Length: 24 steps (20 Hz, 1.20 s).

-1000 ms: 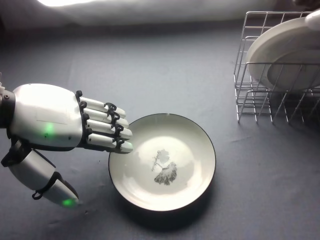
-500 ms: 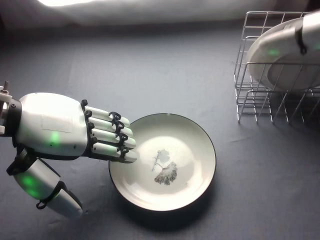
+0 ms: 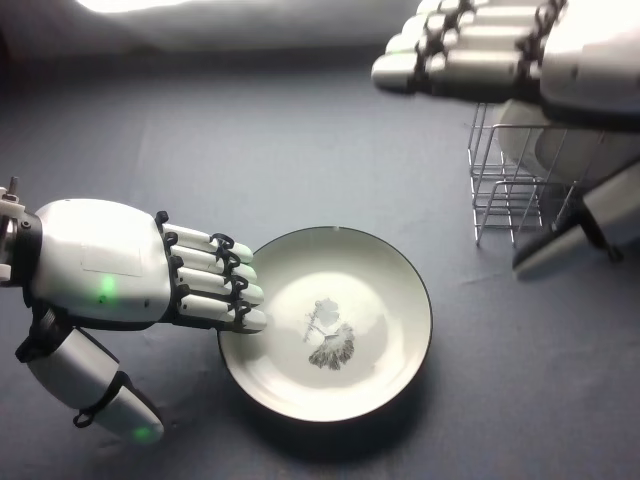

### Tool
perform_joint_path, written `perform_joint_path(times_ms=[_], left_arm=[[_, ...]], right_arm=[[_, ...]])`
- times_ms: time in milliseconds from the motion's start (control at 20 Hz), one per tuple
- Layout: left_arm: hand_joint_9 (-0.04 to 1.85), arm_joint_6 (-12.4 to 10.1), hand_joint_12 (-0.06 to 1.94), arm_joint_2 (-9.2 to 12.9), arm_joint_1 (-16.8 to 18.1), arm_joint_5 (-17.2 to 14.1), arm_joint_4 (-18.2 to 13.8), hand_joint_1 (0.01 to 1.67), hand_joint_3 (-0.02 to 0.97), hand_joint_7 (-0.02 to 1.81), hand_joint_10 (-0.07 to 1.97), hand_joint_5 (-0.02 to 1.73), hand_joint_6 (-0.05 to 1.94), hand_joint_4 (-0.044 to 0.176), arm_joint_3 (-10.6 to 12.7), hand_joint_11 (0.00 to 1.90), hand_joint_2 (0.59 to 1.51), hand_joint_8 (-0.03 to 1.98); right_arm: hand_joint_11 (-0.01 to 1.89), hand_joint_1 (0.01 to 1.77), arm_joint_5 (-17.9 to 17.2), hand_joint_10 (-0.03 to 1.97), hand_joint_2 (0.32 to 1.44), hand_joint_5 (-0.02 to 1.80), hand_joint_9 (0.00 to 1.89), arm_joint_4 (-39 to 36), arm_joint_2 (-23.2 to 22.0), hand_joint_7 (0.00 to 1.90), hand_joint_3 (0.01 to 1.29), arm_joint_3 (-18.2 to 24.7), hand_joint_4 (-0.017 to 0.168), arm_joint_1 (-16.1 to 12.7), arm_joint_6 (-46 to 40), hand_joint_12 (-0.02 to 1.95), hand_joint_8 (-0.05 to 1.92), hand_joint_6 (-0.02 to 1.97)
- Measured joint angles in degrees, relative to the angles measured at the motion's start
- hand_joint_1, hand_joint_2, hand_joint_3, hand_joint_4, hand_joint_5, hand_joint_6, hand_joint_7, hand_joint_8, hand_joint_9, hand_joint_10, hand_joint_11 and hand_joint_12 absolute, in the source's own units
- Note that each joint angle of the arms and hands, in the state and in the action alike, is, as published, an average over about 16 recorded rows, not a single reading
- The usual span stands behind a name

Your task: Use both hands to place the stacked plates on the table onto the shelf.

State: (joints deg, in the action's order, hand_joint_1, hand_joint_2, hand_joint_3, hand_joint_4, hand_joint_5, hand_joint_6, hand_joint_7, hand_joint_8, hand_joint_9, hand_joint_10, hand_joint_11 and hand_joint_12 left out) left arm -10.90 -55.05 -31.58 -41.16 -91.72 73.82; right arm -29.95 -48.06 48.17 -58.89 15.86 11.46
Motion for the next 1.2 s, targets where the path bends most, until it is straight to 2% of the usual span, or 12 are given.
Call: perform_joint_path(times_ms=[300,700,950,1200], left_arm=[[0.02,-1.62,-0.03,-0.44,-2.19,1.27,1.17,0.02,0.015,0.02,0.00,0.04,0.00,-0.001,0.07,0.02,1.096,0.01],[0.02,-3.51,-0.03,-1.04,-4.81,2.51,2.60,0.02,0.014,0.02,0.00,0.02,-0.03,-0.004,0.36,0.01,1.097,0.01],[0.01,-3.82,-0.04,-1.17,-5.41,2.61,3.00,0.02,0.014,0.03,-0.01,0.02,-0.04,-0.005,0.53,0.01,1.101,0.01],[0.01,-3.85,-0.04,-1.20,-5.50,2.60,3.00,0.02,0.014,0.02,-0.01,0.02,-0.04,-0.005,0.60,0.01,1.104,0.01]], right_arm=[[0.01,0.64,-5.28,0.01,0.81,0.02,0.02,-9.56,0.38,0.02,0.01,0.15,0.003,3.20,-0.18,0.00,0.02,0.01],[0.01,0.64,-10.83,0.01,0.82,0.01,0.02,-19.14,2.73,0.02,0.01,-2.93,0.006,5.90,-0.26,0.00,0.02,0.01],[0.01,0.65,-12.21,0.01,0.82,0.01,0.01,-22.81,5.82,0.02,0.01,-5.55,0.006,6.77,-0.26,0.00,0.02,0.01],[0.01,0.74,-10.87,0.01,0.81,0.02,0.01,-24.15,9.55,0.02,0.01,-7.49,0.004,7.50,-0.26,0.00,0.02,0.01]])
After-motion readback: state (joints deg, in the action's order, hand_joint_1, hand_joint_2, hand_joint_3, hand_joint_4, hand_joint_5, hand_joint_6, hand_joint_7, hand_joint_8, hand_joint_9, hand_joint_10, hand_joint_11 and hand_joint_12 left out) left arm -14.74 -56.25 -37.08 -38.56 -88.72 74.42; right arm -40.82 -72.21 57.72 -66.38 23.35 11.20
